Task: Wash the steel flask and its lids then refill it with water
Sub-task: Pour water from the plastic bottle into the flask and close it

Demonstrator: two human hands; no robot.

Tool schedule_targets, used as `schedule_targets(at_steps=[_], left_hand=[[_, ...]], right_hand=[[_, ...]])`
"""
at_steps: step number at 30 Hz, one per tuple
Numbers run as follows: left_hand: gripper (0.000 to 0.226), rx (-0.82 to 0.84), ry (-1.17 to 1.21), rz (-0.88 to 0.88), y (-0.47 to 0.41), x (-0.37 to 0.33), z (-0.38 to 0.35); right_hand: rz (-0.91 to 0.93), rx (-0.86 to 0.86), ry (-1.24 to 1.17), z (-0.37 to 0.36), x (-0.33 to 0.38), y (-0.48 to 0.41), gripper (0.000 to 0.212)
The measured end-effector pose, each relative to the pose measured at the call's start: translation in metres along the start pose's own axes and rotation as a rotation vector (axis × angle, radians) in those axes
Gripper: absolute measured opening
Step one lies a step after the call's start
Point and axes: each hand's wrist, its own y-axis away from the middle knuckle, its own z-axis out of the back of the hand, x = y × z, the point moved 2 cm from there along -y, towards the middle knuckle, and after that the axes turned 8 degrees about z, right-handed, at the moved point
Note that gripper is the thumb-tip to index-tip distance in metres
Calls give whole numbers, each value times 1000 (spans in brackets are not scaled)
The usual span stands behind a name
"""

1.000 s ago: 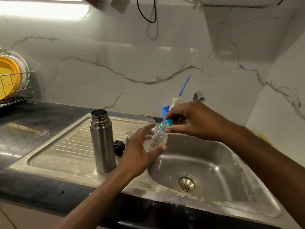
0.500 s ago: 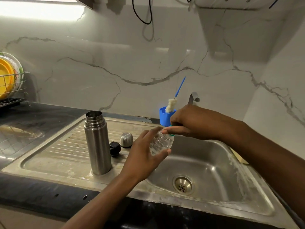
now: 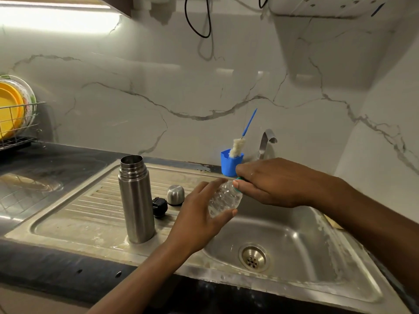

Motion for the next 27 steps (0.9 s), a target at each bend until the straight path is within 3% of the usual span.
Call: schedule_targets(at_steps=[3, 6, 13, 20, 23, 25, 27], left_hand=[[70, -27, -41, -19, 1, -3, 0], [71, -16, -55, -18, 1, -1, -2], [71, -9, -19, -10, -4, 2, -2], [74, -32, -16, 26, -6, 6, -8], [75, -55, 48, 79, -10, 11, -7], [74, -103, 119, 132, -16, 16, -3], [72, -153, 187, 190, -22, 20, 0]], right_hand=[[-88, -35, 82, -9, -1, -4, 57], [-186, -43, -2, -17, -5, -6, 66], [-49, -74, -56, -13, -6, 1, 40], [-197, -126, -10, -25, -7, -8, 63], [-309, -222, -239, -32, -11, -7, 68], [-384, -288, -430, -47, -18, -10, 50], [-429, -244, -610, -75, -20, -12, 11]])
